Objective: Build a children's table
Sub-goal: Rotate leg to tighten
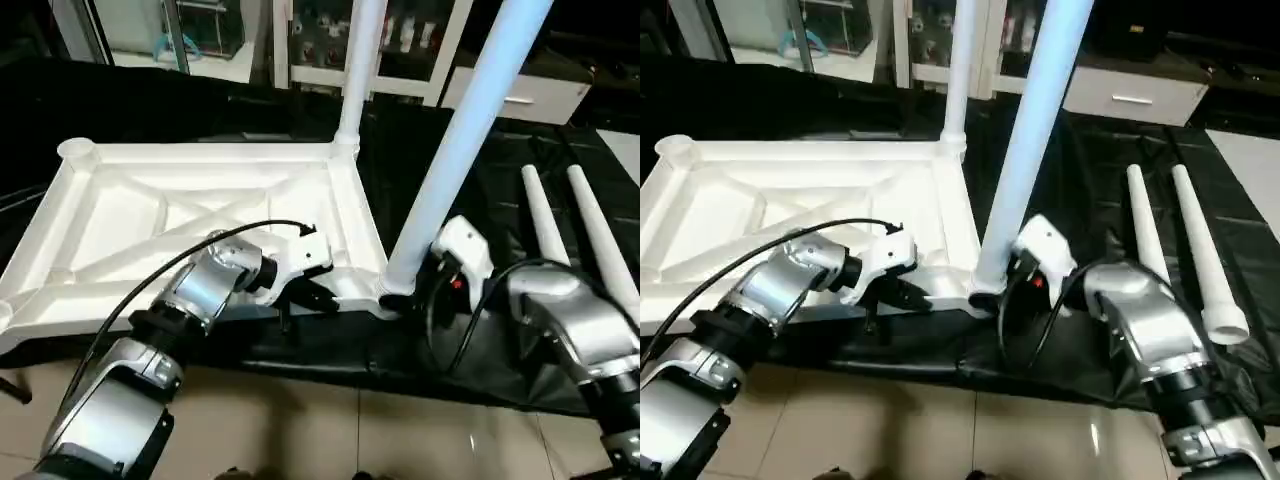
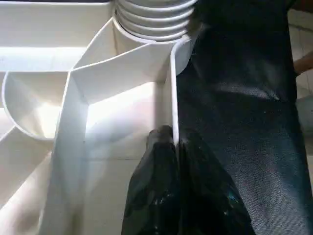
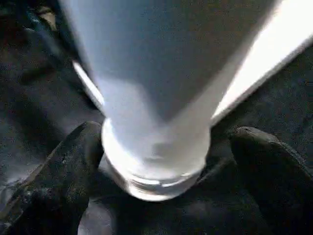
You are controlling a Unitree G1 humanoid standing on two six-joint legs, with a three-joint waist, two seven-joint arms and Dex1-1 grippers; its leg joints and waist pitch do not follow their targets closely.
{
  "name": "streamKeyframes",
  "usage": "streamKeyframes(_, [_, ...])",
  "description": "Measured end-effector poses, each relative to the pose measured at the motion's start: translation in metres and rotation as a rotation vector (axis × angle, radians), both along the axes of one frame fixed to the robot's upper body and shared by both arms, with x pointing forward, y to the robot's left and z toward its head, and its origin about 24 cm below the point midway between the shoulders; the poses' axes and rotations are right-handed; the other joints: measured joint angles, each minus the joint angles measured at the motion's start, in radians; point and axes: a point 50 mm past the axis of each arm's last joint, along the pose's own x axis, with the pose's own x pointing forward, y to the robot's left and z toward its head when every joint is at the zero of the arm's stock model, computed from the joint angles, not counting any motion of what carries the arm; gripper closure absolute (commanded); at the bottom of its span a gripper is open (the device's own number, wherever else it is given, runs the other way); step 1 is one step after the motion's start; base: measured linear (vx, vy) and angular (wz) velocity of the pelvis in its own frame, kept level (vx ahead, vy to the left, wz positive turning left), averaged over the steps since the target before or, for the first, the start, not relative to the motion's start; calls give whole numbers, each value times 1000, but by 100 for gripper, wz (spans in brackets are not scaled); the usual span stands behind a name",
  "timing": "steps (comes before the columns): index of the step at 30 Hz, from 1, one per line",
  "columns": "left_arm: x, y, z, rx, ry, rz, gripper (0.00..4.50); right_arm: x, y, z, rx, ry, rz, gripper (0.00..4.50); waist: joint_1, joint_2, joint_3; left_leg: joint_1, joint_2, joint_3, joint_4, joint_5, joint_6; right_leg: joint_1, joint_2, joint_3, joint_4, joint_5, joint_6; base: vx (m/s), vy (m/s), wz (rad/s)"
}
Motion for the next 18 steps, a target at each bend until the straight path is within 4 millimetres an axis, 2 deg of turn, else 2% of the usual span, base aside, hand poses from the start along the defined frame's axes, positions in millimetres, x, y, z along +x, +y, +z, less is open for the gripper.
streamKeyframes(18, [0, 2, 0, 5, -1, 3, 450, 1, 6, -3, 57, 30, 46, 160, -8, 3, -1, 1, 0, 0, 3, 0, 0, 4, 0, 0, 1, 1, 1, 0, 0, 0])
